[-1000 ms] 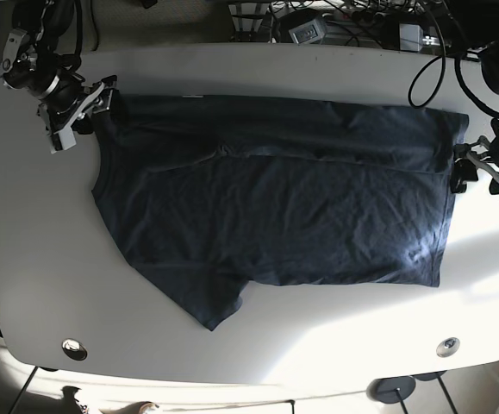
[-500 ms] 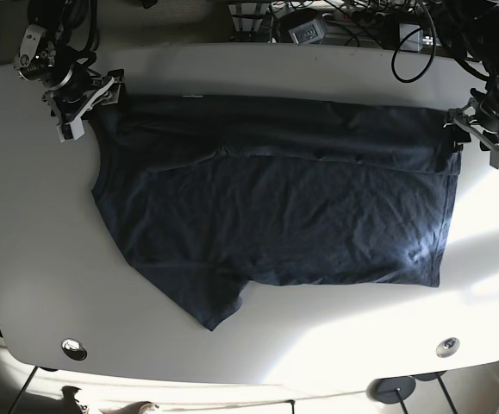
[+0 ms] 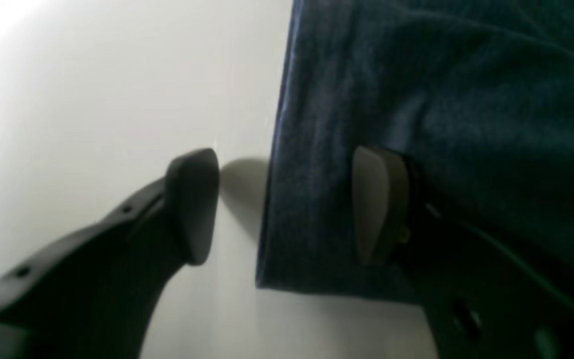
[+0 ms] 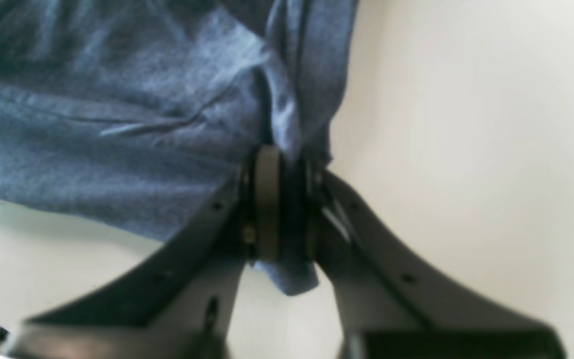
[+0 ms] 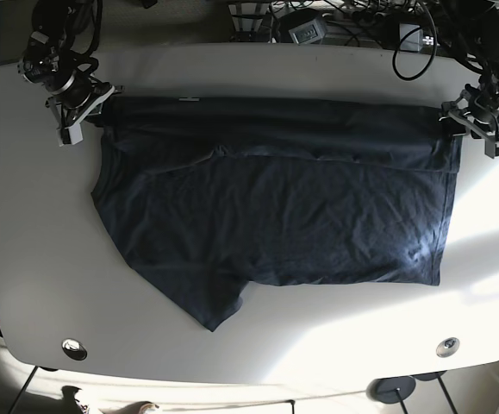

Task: Fold the T-shirt properly
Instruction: 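Pull the held shirt edge taut with both grippers and release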

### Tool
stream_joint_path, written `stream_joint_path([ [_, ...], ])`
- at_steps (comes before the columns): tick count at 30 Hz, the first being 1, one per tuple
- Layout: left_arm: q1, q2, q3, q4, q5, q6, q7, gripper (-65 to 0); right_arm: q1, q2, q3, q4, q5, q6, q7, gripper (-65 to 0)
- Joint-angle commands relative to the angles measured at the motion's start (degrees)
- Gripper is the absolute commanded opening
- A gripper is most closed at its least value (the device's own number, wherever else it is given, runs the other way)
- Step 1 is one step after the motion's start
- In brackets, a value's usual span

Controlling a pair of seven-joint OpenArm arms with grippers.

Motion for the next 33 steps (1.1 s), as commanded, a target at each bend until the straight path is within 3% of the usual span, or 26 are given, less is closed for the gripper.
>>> stream_joint_path([
  [1,0.02,-0.23,-0.06,0.16,-0.35,-0.19,0.31,-42.4,-0.45,0.28,-0.05,-0.02,-1.68,0.27,-2.95,-62.8],
  [3,1.86,-0.23,0.46,0.25,-0.35,-0.19,0.4,-59.0,-0.45,0.37,0.13,0.07,-1.68,0.27,-2.95,-62.8],
  [4,2.65,-0.23,1.34,0.42,-0.35,-0.19,0.4,-64.3,-0.53,0.46,0.13,0.07,-1.5,0.27,-2.95,-62.8],
  [9,10.04,0.91,2.57,7.02,-0.79,-0.19,0.4,-65.0,-3.0,2.3,0.31,3.06,-1.24,0.36,-3.12,-62.8],
  [16,20.59,2.58,2.4,11.76,-0.79,-1.16,0.4,-65.0,-11.0,2.04,0.31,9.83,-1.24,0.27,-3.21,-62.6],
  [21,21.82,2.67,-0.59,12.29,-0.35,-3.89,0.4,-63.2,-10.82,2.04,4.44,9.3,-1.77,0.27,-3.04,-62.6],
  [27,22.17,2.41,-1.56,12.38,-0.35,-5.38,1.19,-63.2,-10.91,3.62,4.79,9.65,-1.24,0.36,-3.21,-61.8],
  [28,22.17,2.41,-1.56,12.47,-0.53,-5.56,2.34,-62.6,-11.0,3.62,4.79,9.74,-1.24,0.36,-3.3,-59.0],
  [30,21.99,2.32,-1.56,15.02,-0.44,-5.73,4.27,-58.9,-11.0,3.27,4.88,9.74,-1.24,0.36,-3.3,-47.1],
  [32,21.99,2.58,-1.65,20.99,-0.62,-5.73,6.82,-49.0,-11.08,3.1,4.97,10.62,-1.24,0.36,-3.12,-28.9],
  [33,21.99,2.58,-1.65,22.75,-0.7,-5.73,7.79,-45.6,-11.08,3.01,4.97,11.41,-1.24,0.36,-3.12,-26.2],
])
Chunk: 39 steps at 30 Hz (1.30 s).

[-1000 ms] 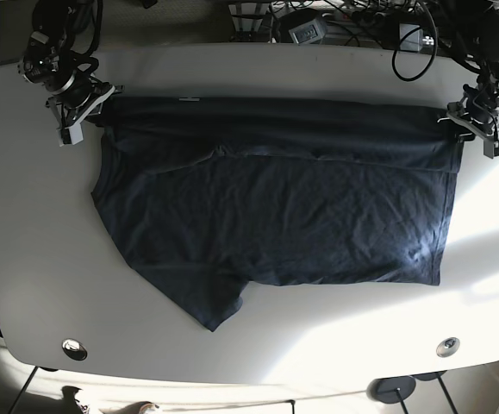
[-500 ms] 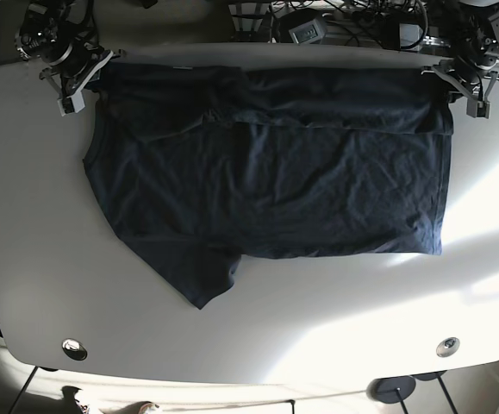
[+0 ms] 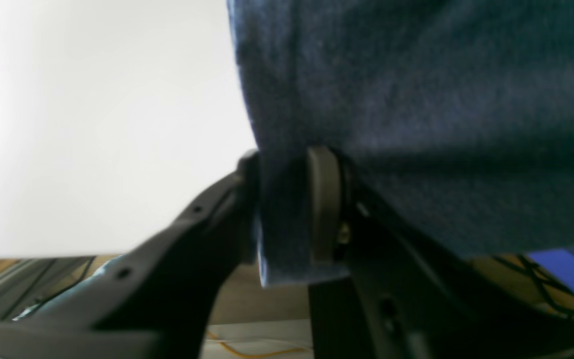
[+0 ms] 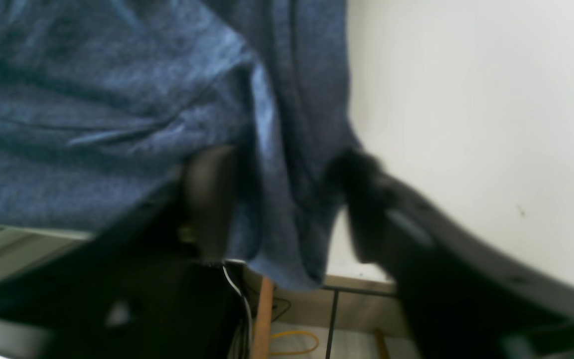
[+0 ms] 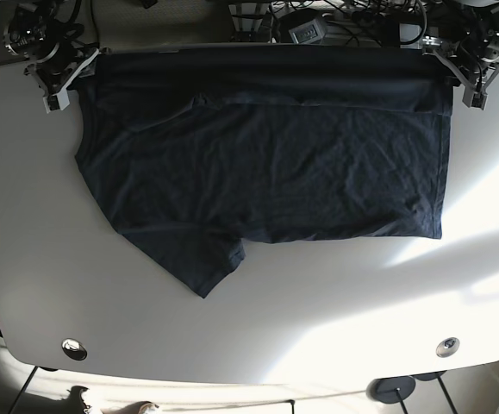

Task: Fold the T-shirt properly
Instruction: 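Pull the held shirt edge taut with both grippers and release, then grasp the shirt's hem corners with both grippers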

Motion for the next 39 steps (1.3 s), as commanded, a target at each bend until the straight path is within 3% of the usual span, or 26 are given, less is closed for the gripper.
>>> stream_joint_path([
  [1,0.22,-0.85,-0.47,4.58,-0.81,0.04,0.34,-42.5,-0.26,0.19,0.57,3.13,0.77,0.14,0.79,-25.4],
  [4,0.05,-0.85,-0.38,9.76,-0.81,0.04,1.3,-35.0,0.09,-0.25,0.57,6.12,4.82,0.23,0.7,-25.7],
  [14,-17.27,-0.06,0.59,10.91,1.56,0.3,3.59,-35.0,15.56,-0.25,0.05,0.67,5.08,-0.12,-1.23,-25.7],
  [16,-24.13,1.61,1.73,8.09,3.93,0.3,3.5,-35.0,21.98,-0.25,-0.31,-1.18,2.0,-0.04,-1.67,-25.7],
  [19,-31.42,3.72,3.31,4.49,9.38,0.3,3.41,-35.0,30.59,-0.25,-6.2,-5.22,-4.5,0.05,-1.67,-25.7],
  [23,-39.51,4.16,3.31,-0.79,13.69,0.3,3.41,-35.0,41.14,-0.25,-10.68,-14.1,-8.9,0.05,-1.5,-25.7],
  [28,-46.81,4.16,3.31,-8.08,13.87,0.3,3.33,-35.0,53.98,-0.43,-18.86,-34.14,-12.68,-0.3,7.03,-25.7],
  [33,-47.6,4.16,3.31,-8.35,13.87,0.39,3.33,-35.0,61.89,-0.25,-22.9,-53.31,-13.82,-0.3,18.72,-25.7],
  [39,-47.16,4.07,3.14,-8.35,13.87,0.39,3.33,-35.0,63.38,2.91,-25.01,-61.49,-13.82,-0.39,26.55,-25.7],
])
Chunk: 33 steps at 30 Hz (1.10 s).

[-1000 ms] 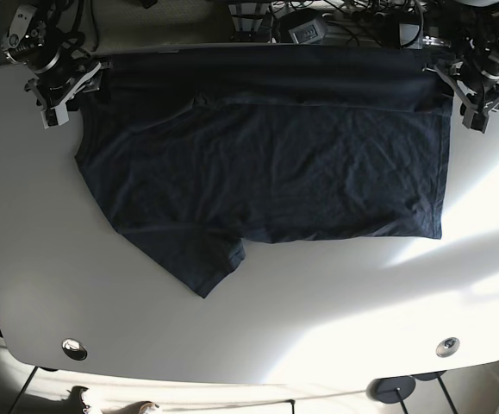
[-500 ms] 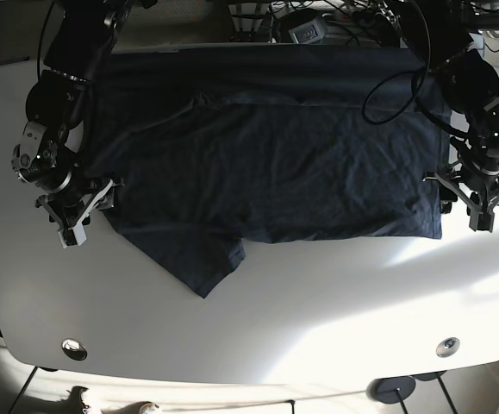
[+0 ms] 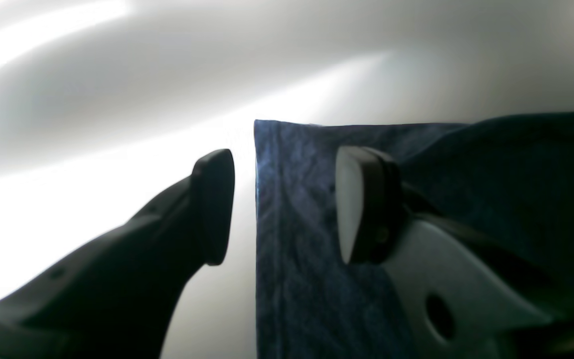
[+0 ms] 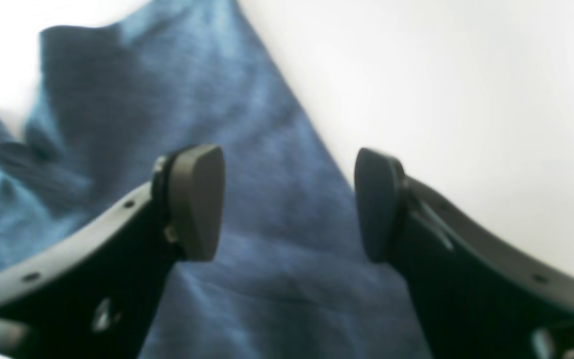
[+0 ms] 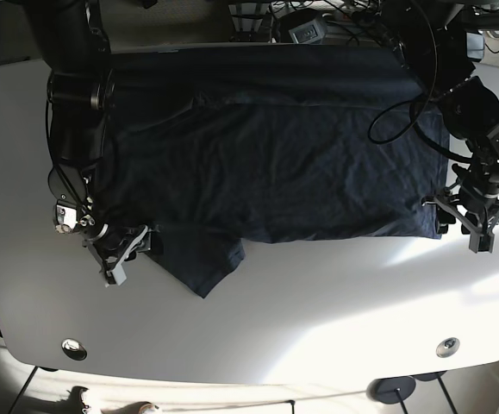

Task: Fold the T-shirt properly
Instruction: 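Grasp the shirt's hem corners with both grippers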

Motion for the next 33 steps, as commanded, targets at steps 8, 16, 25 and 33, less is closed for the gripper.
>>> stream_joint_path([
  [8,-0.18,-0.8,-0.16,0.72,-0.69,0.17,-1.07,-35.0,-2.32,5.67,0.39,0.41,1.33,0.16,4.48,-25.7],
  [16,-0.45,-0.8,-0.07,-0.95,-0.43,0.26,-1.07,-34.4,-6.36,2.41,0.21,0.76,1.33,0.42,4.48,-25.7],
  [25,-8.45,-3.61,0.98,-18.44,-0.43,12.65,-7.75,-18.7,-6.63,0.57,0.21,0.68,1.42,0.16,4.22,-48.5],
  [33,-14.43,-8.01,5.38,-38.05,-0.87,15.12,-16.8,-18.6,-6.63,0.57,0.21,0.68,1.33,0.16,4.4,-62.5],
])
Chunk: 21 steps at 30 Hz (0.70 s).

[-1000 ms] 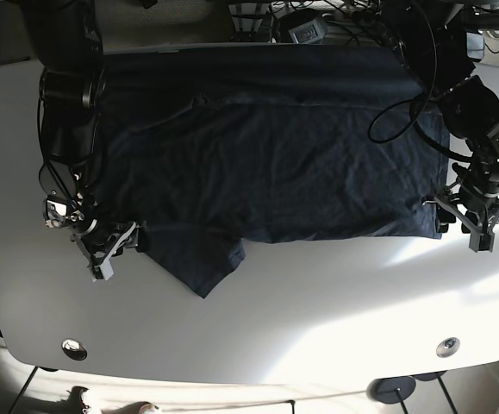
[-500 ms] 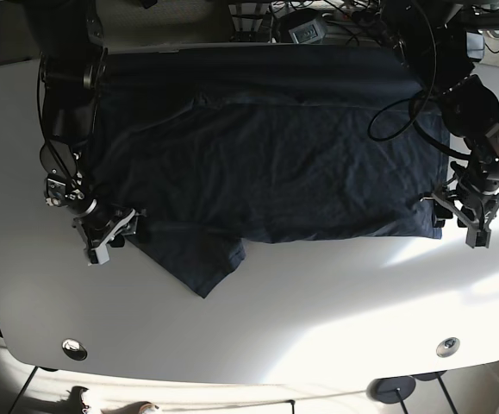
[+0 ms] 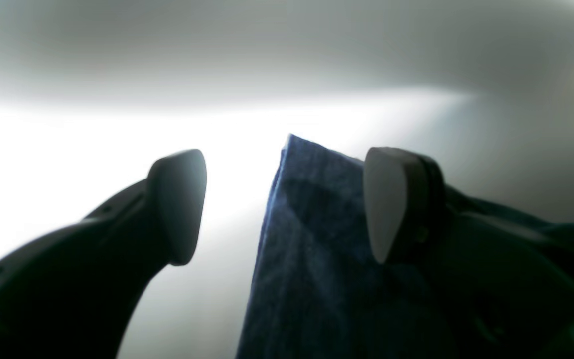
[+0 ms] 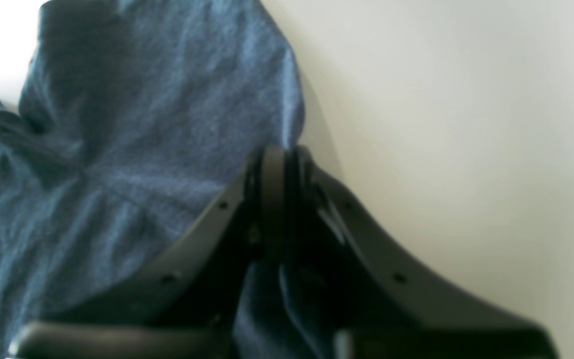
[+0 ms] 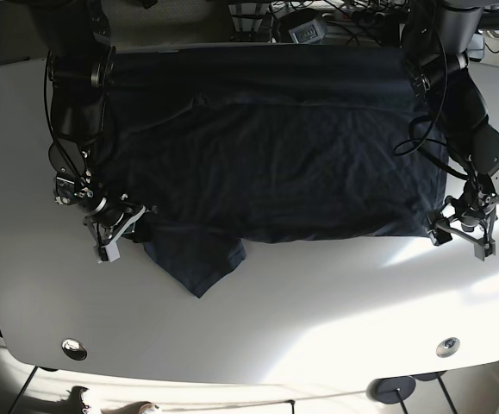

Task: Fold the T-shirt properly
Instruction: 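Grasp the shirt's hem corners with both grippers, then fold the hem with both grippers over toward the collar edge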

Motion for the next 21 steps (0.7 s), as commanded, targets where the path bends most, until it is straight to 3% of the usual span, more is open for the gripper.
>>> stream_joint_path([
  [1,-3.26,-1.87,1.82,-3.85,-0.87,-1.11,-1.48,-18.6,0.37,0.31,-0.16,-0.11,-1.6,0.05,-3.1,-62.8],
  [10,-4.32,-1.43,3.31,-9.13,-0.87,-3.22,-1.57,-19.6,0.37,0.31,0.11,-0.02,-1.42,0.05,-2.92,-62.8],
  [11,-4.32,-0.81,3.93,-9.13,-0.87,-3.22,-1.57,-22.4,0.37,0.31,0.11,-0.02,-1.42,0.05,-2.92,-62.9],
  [13,-4.05,-0.46,4.72,-9.13,-0.6,-3.22,-1.57,-42.1,0.37,0.31,0.11,-0.02,-1.42,0.05,-2.92,-62.9],
  [14,-4.05,-0.46,4.72,-9.13,-0.69,-3.22,-1.57,-56.5,0.45,0.31,0.11,0.59,-1.42,0.05,-2.92,-62.9],
  [15,-4.05,-0.46,4.72,-9.13,-0.78,-3.39,-1.57,-65.0,0.37,0.31,0.11,1.74,-1.42,0.05,-2.92,-63.1],
  [17,-4.05,-0.37,4.37,-7.9,-1.13,-7.17,-1.57,-65.0,0.37,0.31,0.11,2.79,-1.42,0.05,-3.01,-63.1],
  [19,-2.38,-0.37,2.7,-1.57,-4.47,-15.26,-0.87,-65.0,0.02,0.31,0.11,5.69,-1.42,0.05,-3.36,-63.1],
  [21,-0.54,-0.29,2.35,4.68,-6.84,-16.49,2.65,-65.0,-1.3,0.48,0.28,9.91,-1.42,-0.04,-4.95,-63.1],
])
